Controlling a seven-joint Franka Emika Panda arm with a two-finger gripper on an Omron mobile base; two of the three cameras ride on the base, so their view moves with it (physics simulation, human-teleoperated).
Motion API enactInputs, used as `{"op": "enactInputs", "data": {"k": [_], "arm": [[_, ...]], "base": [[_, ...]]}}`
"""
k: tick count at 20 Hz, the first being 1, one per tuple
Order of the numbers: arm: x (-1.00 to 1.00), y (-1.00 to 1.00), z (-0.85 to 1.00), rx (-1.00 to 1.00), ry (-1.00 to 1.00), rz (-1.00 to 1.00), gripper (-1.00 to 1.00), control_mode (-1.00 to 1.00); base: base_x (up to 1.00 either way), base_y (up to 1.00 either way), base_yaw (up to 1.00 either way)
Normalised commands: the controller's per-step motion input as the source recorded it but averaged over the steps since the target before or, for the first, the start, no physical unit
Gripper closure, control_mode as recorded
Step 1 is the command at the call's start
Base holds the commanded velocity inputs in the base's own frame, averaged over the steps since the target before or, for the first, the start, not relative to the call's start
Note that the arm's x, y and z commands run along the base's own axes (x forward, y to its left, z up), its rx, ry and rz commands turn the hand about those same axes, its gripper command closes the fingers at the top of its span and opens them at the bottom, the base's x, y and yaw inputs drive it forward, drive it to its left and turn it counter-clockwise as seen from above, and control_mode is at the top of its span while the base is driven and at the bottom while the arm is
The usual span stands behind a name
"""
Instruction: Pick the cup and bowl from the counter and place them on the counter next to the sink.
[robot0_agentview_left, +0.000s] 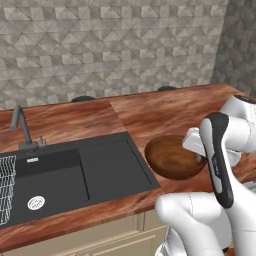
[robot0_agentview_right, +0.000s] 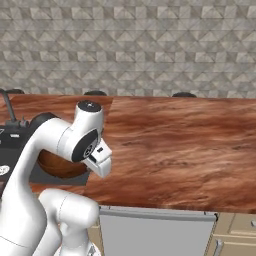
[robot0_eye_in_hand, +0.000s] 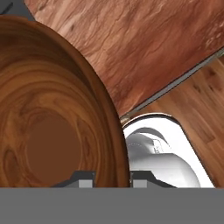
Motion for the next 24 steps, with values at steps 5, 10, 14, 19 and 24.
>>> {"op": "enactInputs", "data": {"k": [5, 10, 14, 19, 24], "arm": [[0.68, -0.03, -0.1, 0.0, 0.0, 0.0, 1.0, -1.0], [0.53, -0.29, -0.25, 0.0, 0.02, 0.0, 1.0, -1.0], [0.37, -0.26, -0.34, 0.0, 0.09, 0.0, 1.0, -1.0], [0.22, -0.19, -0.28, 0.0, 0.06, 0.0, 1.0, -1.0], [0.18, -0.11, -0.36, 0.0, 0.02, 0.0, 1.0, -1.0]], "base": [[0.0, 0.0, 0.0], [0.0, 0.0, 0.0], [0.0, 0.0, 0.0], [0.0, 0.0, 0.0], [0.0, 0.0, 0.0]]}}
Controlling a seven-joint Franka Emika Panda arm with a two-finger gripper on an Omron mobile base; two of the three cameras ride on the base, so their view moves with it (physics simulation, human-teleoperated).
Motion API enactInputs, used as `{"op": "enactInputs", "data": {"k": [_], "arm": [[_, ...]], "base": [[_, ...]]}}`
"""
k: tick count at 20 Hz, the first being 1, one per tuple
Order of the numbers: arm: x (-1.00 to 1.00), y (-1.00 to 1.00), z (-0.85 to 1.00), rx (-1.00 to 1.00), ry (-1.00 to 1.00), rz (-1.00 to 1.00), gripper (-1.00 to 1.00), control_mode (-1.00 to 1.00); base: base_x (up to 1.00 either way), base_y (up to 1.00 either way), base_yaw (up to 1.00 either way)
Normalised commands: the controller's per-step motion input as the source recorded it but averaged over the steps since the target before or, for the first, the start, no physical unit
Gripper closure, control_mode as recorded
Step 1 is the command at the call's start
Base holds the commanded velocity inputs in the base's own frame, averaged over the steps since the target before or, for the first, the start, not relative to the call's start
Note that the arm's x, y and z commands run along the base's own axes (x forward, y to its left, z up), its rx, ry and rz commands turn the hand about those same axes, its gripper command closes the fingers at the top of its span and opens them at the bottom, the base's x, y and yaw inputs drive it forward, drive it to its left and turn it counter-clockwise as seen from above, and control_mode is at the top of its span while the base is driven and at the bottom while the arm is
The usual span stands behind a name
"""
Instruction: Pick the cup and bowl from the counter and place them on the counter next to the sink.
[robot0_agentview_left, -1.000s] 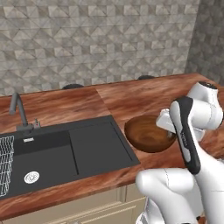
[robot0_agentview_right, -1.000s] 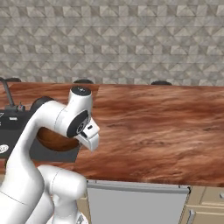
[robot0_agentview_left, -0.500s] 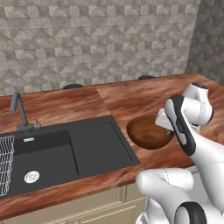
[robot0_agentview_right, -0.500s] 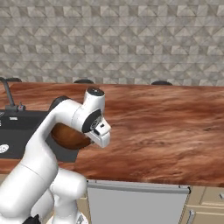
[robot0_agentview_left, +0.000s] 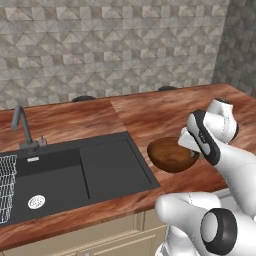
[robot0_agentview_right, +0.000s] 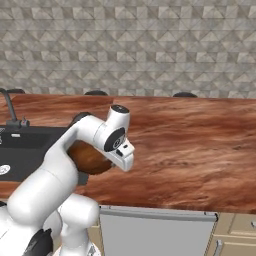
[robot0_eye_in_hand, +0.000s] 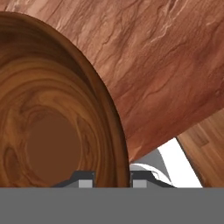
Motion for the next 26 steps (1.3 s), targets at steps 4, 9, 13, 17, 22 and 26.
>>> {"op": "enactInputs", "data": {"k": [4, 9, 13, 17, 22, 26], "arm": [[0.03, -0.01, -0.27, 0.0, -0.01, 0.0, 1.0, -1.0], [0.03, 0.0, -0.29, 0.0, -0.02, 0.0, 1.0, -1.0], [0.18, 0.0, -0.19, 0.0, 0.0, 0.0, 1.0, -1.0], [0.35, 0.0, -0.18, 0.0, -0.01, 0.0, 1.0, -1.0], [0.39, 0.0, -0.14, 0.0, -0.02, 0.0, 1.0, -1.0], [0.42, 0.0, -0.1, 0.0, -0.01, 0.0, 1.0, -1.0]], "base": [[0.0, 0.0, 0.0], [0.0, 0.0, 0.0], [0.0, 0.0, 0.0], [0.0, 0.0, 0.0], [0.0, 0.0, 0.0], [0.0, 0.0, 0.0]]}}
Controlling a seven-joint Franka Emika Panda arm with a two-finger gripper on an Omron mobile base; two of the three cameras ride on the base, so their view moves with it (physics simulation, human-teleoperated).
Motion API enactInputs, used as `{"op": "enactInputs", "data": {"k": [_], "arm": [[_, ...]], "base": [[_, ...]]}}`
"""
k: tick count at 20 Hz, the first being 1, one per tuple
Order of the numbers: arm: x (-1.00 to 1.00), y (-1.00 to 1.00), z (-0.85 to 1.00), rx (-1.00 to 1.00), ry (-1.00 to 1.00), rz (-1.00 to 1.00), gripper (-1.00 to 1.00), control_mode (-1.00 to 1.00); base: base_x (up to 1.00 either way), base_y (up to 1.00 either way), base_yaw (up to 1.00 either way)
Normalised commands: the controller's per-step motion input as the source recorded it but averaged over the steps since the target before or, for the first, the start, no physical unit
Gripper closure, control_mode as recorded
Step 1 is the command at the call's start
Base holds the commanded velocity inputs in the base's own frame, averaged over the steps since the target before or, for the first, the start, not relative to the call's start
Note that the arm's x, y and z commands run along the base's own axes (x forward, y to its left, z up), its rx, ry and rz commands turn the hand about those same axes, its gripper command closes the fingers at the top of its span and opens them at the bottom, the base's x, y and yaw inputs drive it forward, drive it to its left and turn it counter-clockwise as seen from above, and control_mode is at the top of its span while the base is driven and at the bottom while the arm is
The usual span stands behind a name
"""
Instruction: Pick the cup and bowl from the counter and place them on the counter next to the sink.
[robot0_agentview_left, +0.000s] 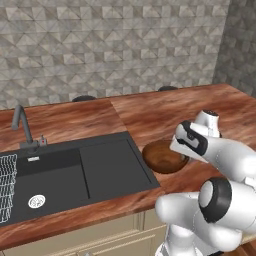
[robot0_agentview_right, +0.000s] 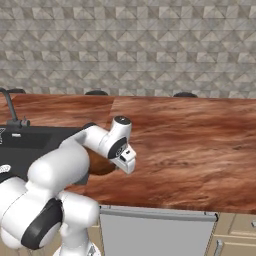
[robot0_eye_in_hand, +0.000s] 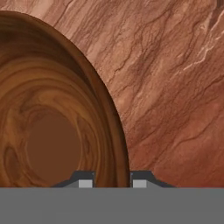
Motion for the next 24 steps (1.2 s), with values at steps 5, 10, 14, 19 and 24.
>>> {"op": "enactInputs", "data": {"k": [5, 10, 14, 19, 24], "arm": [[0.23, 0.0, -0.19, 0.0, 0.0, 0.0, 1.0, -1.0], [0.18, 0.0, -0.18, 0.0, 0.0, 0.0, 1.0, -1.0], [0.08, 0.0, -0.13, 0.0, 0.0, 0.0, 1.0, -1.0], [0.0, 0.0, 0.0, 0.0, 0.0, 0.0, -1.0, -1.0], [-0.07, 0.0, 0.01, 0.0, -0.01, 0.0, -1.0, -1.0]], "base": [[0.0, 0.0, 0.0], [0.0, 0.0, 0.0], [0.0, 0.0, 0.0], [0.0, 0.0, 0.0], [0.0, 0.0, 0.0]]}}
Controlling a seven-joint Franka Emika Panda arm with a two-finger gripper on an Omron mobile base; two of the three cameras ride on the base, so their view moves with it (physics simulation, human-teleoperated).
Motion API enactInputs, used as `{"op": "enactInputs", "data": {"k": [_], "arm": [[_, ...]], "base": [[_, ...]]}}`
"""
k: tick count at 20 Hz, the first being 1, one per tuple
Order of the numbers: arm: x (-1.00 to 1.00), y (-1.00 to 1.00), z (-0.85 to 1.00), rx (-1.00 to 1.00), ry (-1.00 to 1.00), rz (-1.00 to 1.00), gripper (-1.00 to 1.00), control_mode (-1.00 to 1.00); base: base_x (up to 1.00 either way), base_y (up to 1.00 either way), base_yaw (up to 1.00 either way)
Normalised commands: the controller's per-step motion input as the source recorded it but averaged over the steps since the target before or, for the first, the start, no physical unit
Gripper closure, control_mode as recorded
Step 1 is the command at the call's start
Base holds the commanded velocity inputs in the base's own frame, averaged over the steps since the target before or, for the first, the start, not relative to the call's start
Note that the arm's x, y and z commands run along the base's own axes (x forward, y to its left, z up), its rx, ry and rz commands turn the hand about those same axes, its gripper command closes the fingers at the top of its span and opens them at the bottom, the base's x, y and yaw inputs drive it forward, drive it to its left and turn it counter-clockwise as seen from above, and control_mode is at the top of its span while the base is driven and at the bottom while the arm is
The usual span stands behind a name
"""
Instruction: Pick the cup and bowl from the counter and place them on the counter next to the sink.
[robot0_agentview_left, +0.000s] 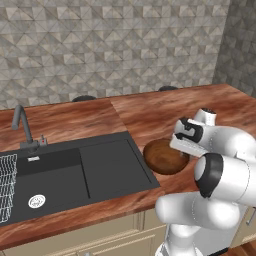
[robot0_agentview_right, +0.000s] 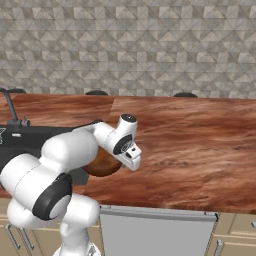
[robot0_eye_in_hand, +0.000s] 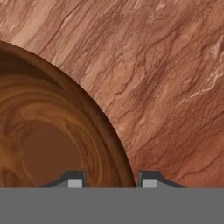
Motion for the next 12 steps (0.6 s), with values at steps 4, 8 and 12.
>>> {"op": "enactInputs", "data": {"k": [4, 8, 12], "arm": [[-0.55, 0.0, 0.32, 0.0, -0.12, 0.0, -1.0, -1.0], [-0.56, -0.01, 0.81, 0.0, -0.22, 0.01, -1.0, -1.0], [-0.79, -0.01, 0.62, 0.0, -0.08, 0.0, -1.0, -1.0]], "base": [[0.0, 0.0, 0.0], [0.0, 0.0, 0.0], [0.0, 0.0, 0.0]]}}
